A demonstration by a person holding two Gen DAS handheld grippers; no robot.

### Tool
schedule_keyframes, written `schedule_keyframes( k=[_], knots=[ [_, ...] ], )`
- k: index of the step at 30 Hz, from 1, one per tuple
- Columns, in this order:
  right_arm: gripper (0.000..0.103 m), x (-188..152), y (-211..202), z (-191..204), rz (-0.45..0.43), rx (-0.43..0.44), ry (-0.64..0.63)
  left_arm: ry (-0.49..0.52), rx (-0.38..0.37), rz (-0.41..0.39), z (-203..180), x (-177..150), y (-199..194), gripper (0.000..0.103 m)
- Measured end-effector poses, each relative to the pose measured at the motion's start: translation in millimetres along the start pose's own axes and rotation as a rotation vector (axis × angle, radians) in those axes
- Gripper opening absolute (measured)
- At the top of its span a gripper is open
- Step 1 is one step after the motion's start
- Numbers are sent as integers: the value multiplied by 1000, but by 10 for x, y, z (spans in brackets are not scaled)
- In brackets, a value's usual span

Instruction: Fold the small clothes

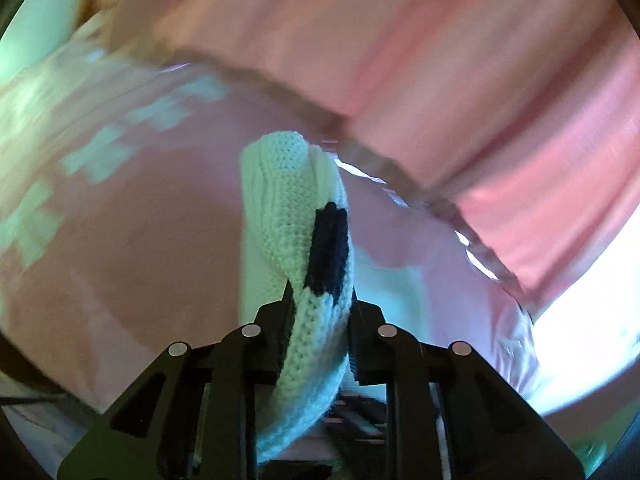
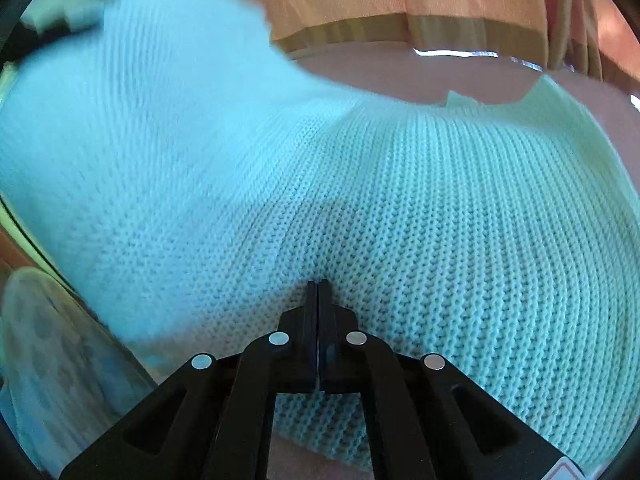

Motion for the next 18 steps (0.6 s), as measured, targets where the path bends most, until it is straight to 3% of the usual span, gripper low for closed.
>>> schedule_keyframes(
  k=[3, 5, 9, 11, 12, 14, 16, 18],
  knots=[
    [0, -31, -307, -188, -26, 42, 129, 90, -56, 50, -627, -173, 277, 20],
    [0, -76, -720, -353, -97, 9, 154, 148, -61, 107, -978, -399, 596, 20],
    [6, -264, -1398, -753, -145, -99, 201, 195, -7, 237, -1219, -900, 1252, 20],
    [12, -368, -1659, -952, -161, -84, 284, 216, 16, 283, -1240, -1132, 1509, 24],
    [12, -399, -1772, -1024, -166, -77, 305, 229, 12, 286, -1274, -1227, 1553, 28],
    [15, -432, -1928, -1096, -169, -147, 278, 238, -11, 266, -1307, -1306, 1443, 39],
    [24, -404, -1956, -1162, -161, -158, 282, 249, -42, 234, -1288, -1227, 1220, 72],
    [32, -359, -1987, -1272, -150, -120, 309, 263, -40, 165, -1208, -1095, 949, 82]
  ],
)
Point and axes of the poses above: each gripper's, at about its wrist camera, not at the fingertips, and y roughly the way its jaws point, z to its left, x to its top, the point moved 1 cm from there along y, roughly the way its jaws point, and after that the axes turned 7 degrees about -z, right-handed, at the moved point
